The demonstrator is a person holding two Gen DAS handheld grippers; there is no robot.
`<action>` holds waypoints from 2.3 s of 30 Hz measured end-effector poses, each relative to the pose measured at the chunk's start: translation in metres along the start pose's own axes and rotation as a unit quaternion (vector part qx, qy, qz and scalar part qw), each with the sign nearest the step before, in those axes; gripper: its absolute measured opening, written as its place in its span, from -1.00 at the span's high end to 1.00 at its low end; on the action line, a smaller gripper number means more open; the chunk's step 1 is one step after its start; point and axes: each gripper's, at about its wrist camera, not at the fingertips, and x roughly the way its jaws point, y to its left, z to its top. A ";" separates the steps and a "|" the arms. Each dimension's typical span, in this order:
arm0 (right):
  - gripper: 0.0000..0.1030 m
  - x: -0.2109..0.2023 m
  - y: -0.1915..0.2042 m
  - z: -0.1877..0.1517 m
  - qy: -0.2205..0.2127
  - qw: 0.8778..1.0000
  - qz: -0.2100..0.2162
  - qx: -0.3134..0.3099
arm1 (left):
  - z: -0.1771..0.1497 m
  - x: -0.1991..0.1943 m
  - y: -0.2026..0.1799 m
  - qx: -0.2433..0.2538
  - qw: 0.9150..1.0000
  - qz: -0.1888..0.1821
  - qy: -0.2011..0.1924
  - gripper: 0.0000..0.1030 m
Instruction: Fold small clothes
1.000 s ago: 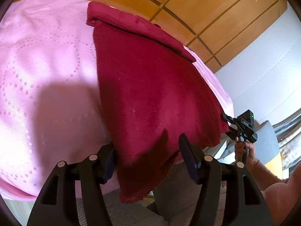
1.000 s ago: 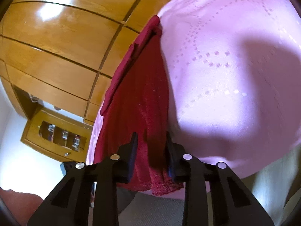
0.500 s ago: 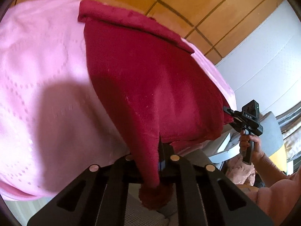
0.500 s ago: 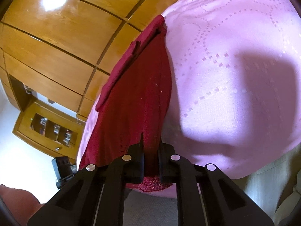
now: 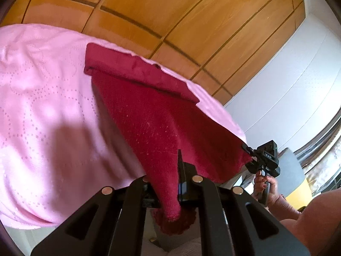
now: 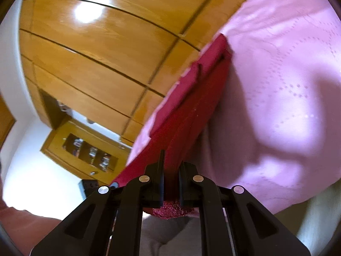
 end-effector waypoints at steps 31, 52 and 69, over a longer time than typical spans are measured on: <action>0.83 0.034 0.010 0.069 -0.067 0.988 0.101 0.097 | 0.063 -0.002 0.047 -0.118 0.990 -0.045 -0.065 0.88; 0.83 0.147 -0.071 0.149 -0.048 0.984 -0.011 0.170 | 0.163 0.133 0.118 -0.106 0.988 0.108 -0.009 -0.21; -0.20 0.120 -0.038 0.176 -0.087 0.991 -0.092 0.049 | 0.183 0.112 0.125 -0.084 0.970 0.221 -0.059 -0.73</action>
